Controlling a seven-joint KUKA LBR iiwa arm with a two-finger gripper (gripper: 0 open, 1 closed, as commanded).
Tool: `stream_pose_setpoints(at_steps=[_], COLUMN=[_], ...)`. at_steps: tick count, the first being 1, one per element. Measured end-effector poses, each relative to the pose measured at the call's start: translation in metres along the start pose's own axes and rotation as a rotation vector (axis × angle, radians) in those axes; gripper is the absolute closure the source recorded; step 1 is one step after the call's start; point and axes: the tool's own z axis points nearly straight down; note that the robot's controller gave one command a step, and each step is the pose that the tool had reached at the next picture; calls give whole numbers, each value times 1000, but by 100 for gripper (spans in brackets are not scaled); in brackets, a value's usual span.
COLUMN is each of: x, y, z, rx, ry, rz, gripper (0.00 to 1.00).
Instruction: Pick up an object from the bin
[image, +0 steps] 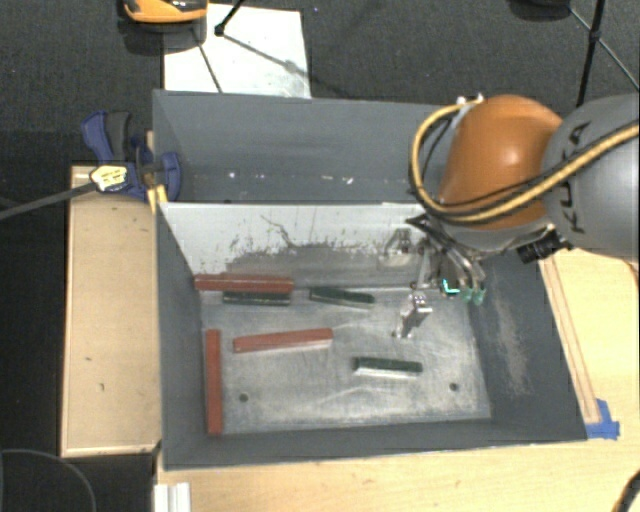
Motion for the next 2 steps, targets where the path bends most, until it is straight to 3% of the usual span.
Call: stream_pose_setpoints(at_steps=[1,2], x=[-2,13], y=[0,-1], z=[-4,42], rx=[0,0], ry=[-8,-14], rz=[1,-4], gripper=[0,0])
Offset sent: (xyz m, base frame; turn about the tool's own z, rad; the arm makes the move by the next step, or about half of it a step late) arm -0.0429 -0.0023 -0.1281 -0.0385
